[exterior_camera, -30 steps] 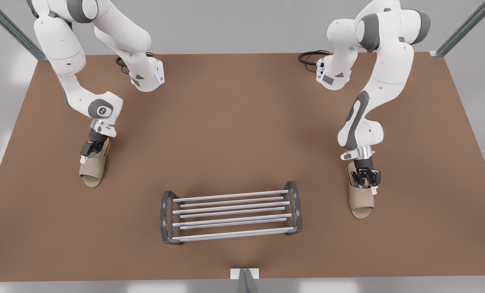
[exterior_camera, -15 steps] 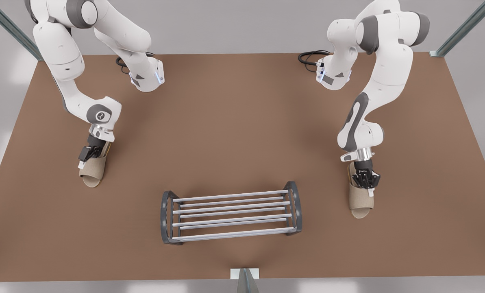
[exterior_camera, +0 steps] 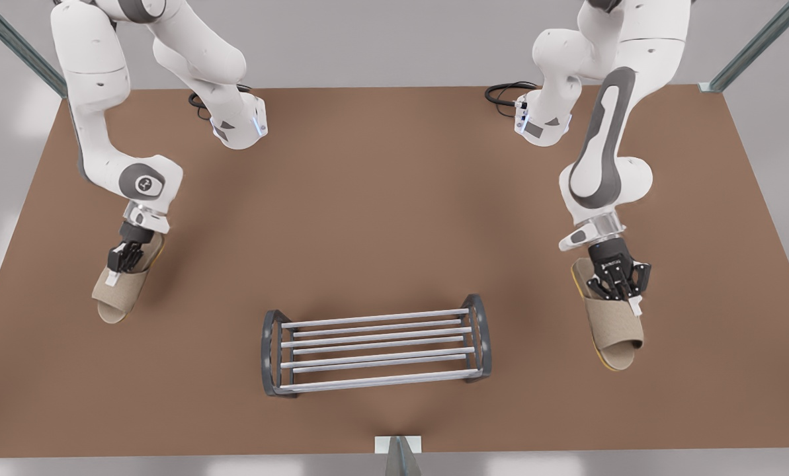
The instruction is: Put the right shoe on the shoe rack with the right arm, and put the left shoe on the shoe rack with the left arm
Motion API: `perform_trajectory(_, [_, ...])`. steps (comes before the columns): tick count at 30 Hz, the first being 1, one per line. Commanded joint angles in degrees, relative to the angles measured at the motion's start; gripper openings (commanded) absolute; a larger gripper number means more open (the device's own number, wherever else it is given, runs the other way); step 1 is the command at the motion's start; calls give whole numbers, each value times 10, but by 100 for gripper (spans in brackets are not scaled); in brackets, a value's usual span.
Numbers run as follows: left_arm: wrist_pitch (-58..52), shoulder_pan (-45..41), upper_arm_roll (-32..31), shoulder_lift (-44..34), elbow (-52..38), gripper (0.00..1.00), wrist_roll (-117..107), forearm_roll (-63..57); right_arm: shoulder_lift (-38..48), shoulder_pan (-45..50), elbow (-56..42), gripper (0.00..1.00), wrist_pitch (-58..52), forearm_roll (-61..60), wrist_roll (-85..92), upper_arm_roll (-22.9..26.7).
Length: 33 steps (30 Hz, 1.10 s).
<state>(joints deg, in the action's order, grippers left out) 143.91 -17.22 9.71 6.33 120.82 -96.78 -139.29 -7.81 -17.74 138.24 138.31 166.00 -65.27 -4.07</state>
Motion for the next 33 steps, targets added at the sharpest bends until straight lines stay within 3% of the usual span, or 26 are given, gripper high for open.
perform_trajectory(1, [-15,-20,-3,-22,-7,28,500,186,14,17,-47,21,155,79,35,-2])
perform_trajectory(3, [-69,-48,-17,-33,-7,28,577,271,23,37,-133,21,275,68,25,-6])
perform_trajectory(5, [-158,-48,-79,-39,-15,28,646,345,25,60,-179,21,343,23,26,-6])
perform_trajectory(8, [-254,-57,-149,-4,-56,28,669,375,39,87,-190,21,386,-39,27,-16])
perform_trajectory(10, [-299,-104,-149,41,-105,28,669,377,40,88,-191,21,410,-120,28,-52])
perform_trajectory(14, [-406,-189,-149,163,-244,28,703,431,36,103,-205,21,433,-135,28,-51])
perform_trajectory(19, [-440,-203,-148,278,-357,29,701,428,17,99,-234,21,438,-134,30,-51])
perform_trajectory(22, [-461,-220,-148,298,-390,29,702,445,23,95,-237,21,458,-134,31,-45])
perform_trajectory(26, [-485,-244,-148,359,-451,29,701,445,-53,99,-330,21,459,-130,43,-46])
perform_trajectory(33, [-493,-256,-159,475,-602,29,701,463,-70,102,-353,21,463,-130,44,-47])
